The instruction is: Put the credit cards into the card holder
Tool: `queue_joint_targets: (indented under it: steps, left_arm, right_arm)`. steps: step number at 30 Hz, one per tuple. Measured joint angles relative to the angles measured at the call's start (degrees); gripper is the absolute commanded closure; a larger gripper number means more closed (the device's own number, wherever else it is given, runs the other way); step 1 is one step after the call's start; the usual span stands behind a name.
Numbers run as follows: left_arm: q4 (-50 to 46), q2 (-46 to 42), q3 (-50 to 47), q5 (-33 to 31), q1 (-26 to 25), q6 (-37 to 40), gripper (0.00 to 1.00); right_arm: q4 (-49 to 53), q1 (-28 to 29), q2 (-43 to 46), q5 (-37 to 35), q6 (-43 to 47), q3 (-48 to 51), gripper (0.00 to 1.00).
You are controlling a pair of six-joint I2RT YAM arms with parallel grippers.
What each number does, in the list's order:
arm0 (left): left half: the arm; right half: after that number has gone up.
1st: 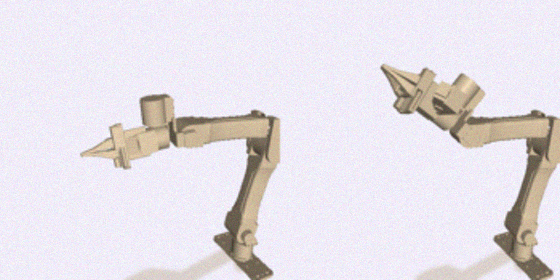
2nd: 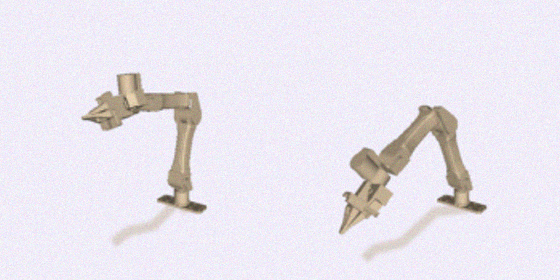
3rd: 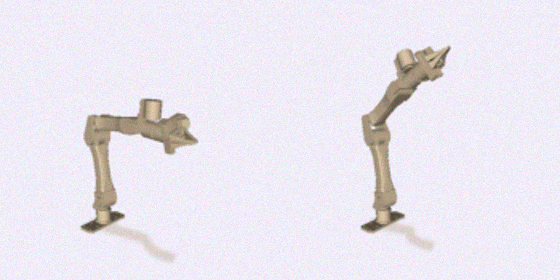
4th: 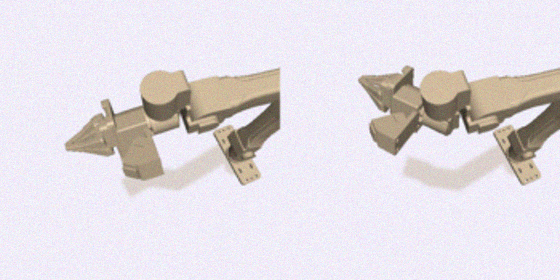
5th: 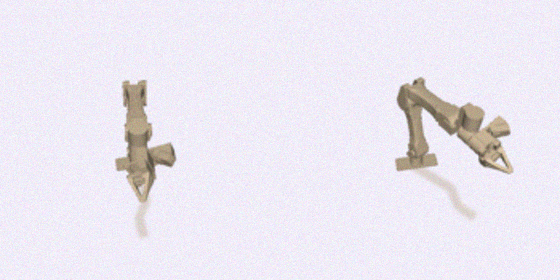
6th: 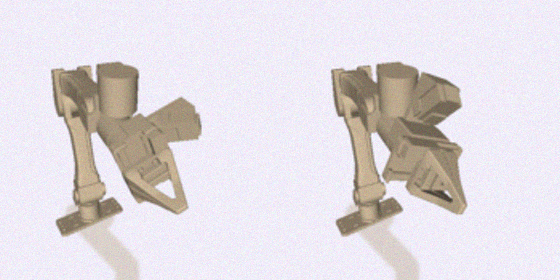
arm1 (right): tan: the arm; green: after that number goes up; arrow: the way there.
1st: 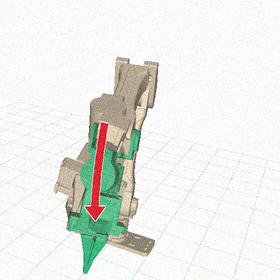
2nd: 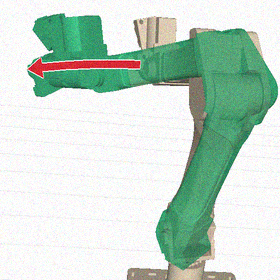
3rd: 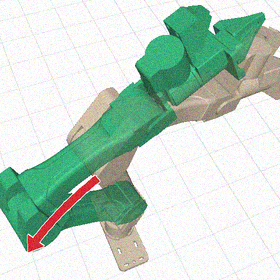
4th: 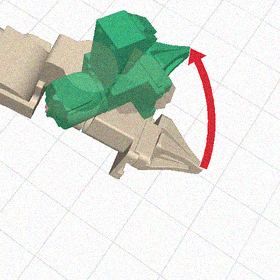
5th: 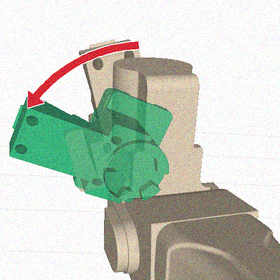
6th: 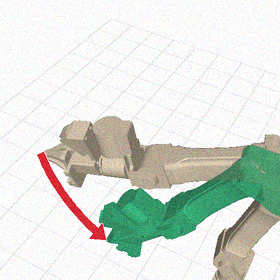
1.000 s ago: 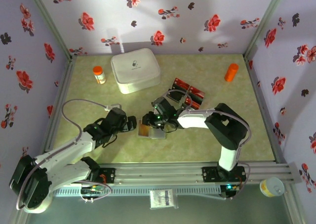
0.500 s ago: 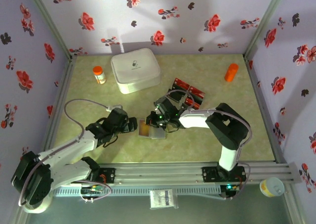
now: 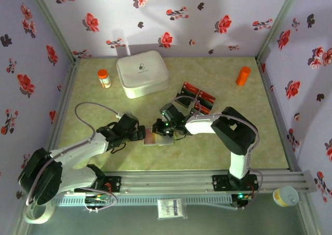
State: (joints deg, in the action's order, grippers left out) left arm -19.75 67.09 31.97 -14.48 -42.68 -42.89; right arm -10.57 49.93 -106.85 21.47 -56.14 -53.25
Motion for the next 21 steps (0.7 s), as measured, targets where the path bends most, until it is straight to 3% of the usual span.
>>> queue_joint_targets:
  steps: [12,17,21]
  left_arm:
    - [2.1,7.2,1.0,0.1,-5.2,0.0,0.0]
    - [2.6,9.3,1.1,-0.2,-5.9,0.0,0.0]
    - [2.6,9.9,1.1,-1.3,-5.9,0.0,0.0]
  right_arm:
    - [0.4,-0.5,0.7,0.0,0.0,0.0,1.0]
    - [3.7,-2.9,6.0,-0.3,1.4,0.0,0.98]
    - [9.1,-6.2,12.3,-1.9,5.2,0.0,0.91]
